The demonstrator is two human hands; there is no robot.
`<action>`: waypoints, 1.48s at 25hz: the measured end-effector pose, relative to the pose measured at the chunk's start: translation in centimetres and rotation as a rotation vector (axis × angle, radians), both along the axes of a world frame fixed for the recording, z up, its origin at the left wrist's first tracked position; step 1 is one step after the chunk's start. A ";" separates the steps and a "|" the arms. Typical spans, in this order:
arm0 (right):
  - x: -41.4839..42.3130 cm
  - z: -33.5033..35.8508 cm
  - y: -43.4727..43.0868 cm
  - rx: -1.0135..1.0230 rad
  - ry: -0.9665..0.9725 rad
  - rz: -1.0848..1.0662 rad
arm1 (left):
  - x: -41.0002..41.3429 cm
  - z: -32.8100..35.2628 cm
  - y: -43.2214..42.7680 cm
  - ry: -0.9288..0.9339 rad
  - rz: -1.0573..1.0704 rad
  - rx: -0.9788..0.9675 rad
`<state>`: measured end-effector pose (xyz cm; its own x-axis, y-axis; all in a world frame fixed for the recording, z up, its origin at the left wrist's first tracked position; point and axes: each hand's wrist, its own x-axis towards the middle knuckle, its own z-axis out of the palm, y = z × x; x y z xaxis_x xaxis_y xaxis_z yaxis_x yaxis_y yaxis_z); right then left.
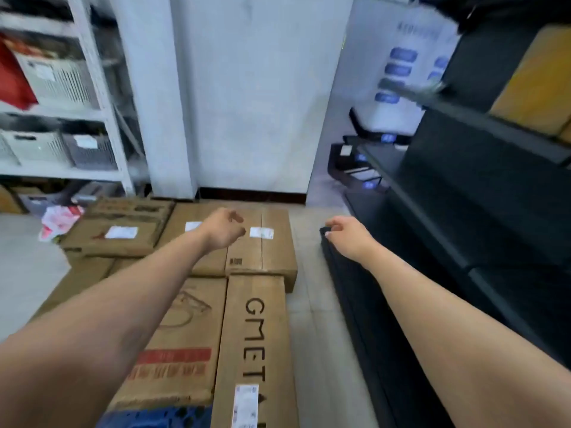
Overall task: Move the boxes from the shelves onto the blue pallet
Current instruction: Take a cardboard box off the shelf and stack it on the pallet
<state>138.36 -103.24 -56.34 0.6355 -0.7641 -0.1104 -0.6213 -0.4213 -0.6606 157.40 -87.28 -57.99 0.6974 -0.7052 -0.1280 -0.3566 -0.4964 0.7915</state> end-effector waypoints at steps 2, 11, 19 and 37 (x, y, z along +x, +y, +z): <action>-1.1 12.0 -0.3 -0.142 0.007 0.036 | -0.3 11.5 -0.9 -0.093 -0.049 -0.124; -20.3 48.4 5.4 -0.581 -0.029 -0.158 | -15.4 46.0 -4.7 -0.418 -0.436 -0.456; -40.6 56.7 2.7 -0.796 -0.070 -0.499 | -34.9 54.0 -15.6 -0.503 -0.719 -0.626; -58.3 55.0 -11.0 -0.653 -0.352 -0.833 | -59.3 57.2 -31.6 -0.460 -0.717 -1.154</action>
<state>80.10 -114.23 -1.36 -0.1858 -0.8117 0.5538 -0.6930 -0.2913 -0.6594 98.14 -118.89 -0.78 -0.0250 -0.4684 0.8832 -0.5811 0.7257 0.3684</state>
